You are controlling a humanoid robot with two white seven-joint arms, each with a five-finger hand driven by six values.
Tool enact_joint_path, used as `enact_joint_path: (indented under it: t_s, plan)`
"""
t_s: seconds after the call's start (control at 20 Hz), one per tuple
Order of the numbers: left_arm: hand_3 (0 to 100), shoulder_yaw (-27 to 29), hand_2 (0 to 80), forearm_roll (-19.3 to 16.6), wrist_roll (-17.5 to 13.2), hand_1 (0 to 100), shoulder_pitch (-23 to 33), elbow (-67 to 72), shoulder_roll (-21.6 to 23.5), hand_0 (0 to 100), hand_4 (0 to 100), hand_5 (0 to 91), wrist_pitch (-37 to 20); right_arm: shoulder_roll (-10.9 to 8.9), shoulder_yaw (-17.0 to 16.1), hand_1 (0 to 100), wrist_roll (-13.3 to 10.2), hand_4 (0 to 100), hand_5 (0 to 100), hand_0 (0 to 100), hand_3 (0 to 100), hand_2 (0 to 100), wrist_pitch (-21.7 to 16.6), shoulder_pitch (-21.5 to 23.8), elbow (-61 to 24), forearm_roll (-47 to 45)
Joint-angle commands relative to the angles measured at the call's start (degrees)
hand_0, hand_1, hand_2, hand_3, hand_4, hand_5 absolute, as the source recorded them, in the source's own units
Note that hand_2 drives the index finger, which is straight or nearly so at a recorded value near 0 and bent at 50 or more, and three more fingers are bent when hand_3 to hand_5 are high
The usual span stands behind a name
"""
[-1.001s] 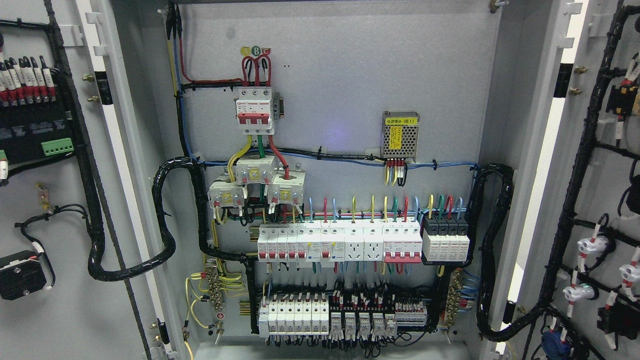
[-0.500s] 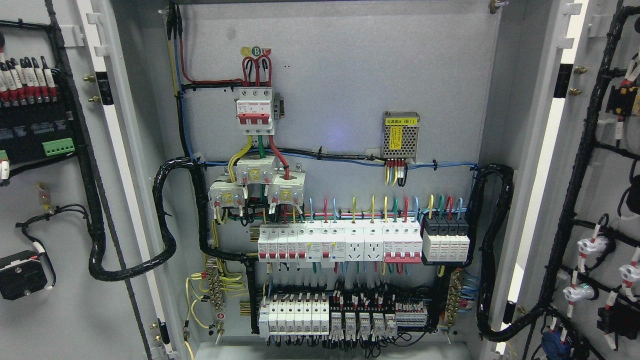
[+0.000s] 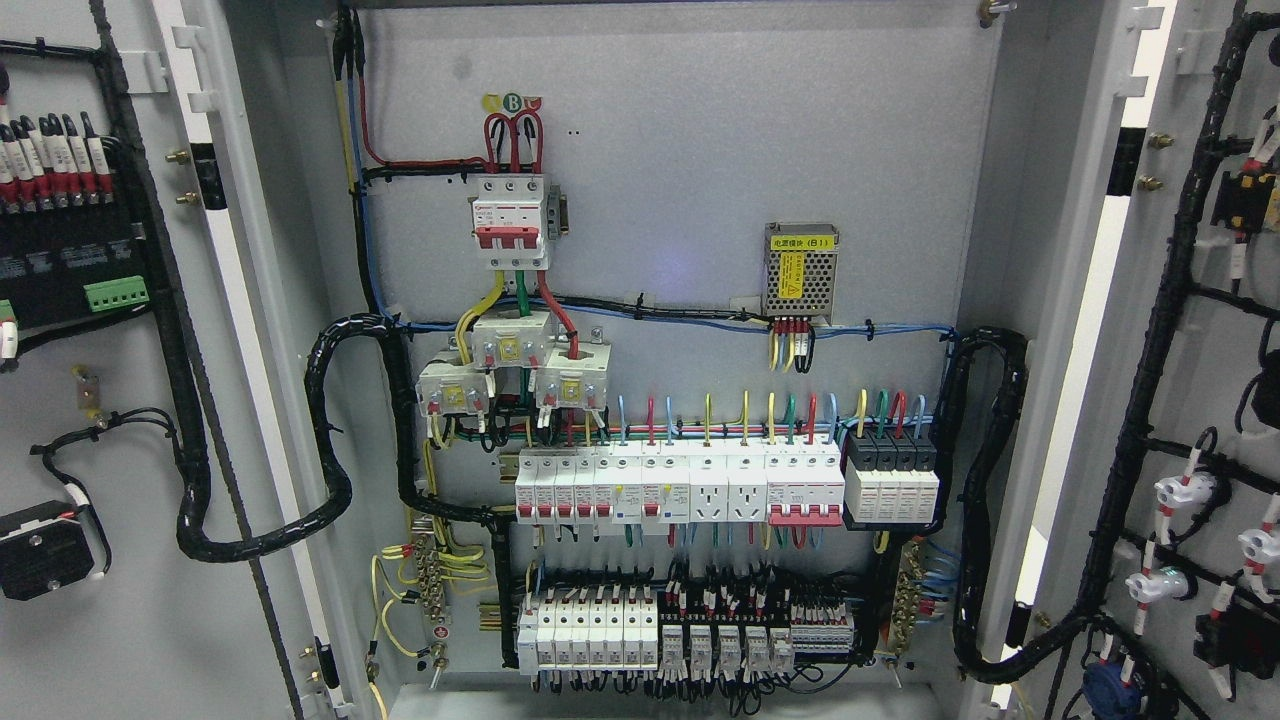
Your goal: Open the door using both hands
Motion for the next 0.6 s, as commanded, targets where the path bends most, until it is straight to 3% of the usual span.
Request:
enact_joint_path:
  t_s: [0.0,0.25,0.55]
  plan:
    - [0,-1.51,0.0,0.42,0.02,0,-8.43,26.38,-4.61,0,0,0.0,12.22,8.67,0.39,0,-0.08,0,0,38,0,0,5.4,-12.91,38.75,9.81]
    - [0,1.22,0.0,0.33,0.19,0,-13.35,26.03,-6.71,0,0,0.0,29.72,8.67,0.39,0,-0.08,0,0,38,0,0,22.36,-16.95,38.94,18.43]
    - [0,1.39,0.0,0.16,0.63,0,-14.85,26.12,-8.39,0,0,0.0,40.63,9.64,0.65,0,-0.96,0,0,38,0,0,33.97,-19.86,39.64,25.28]
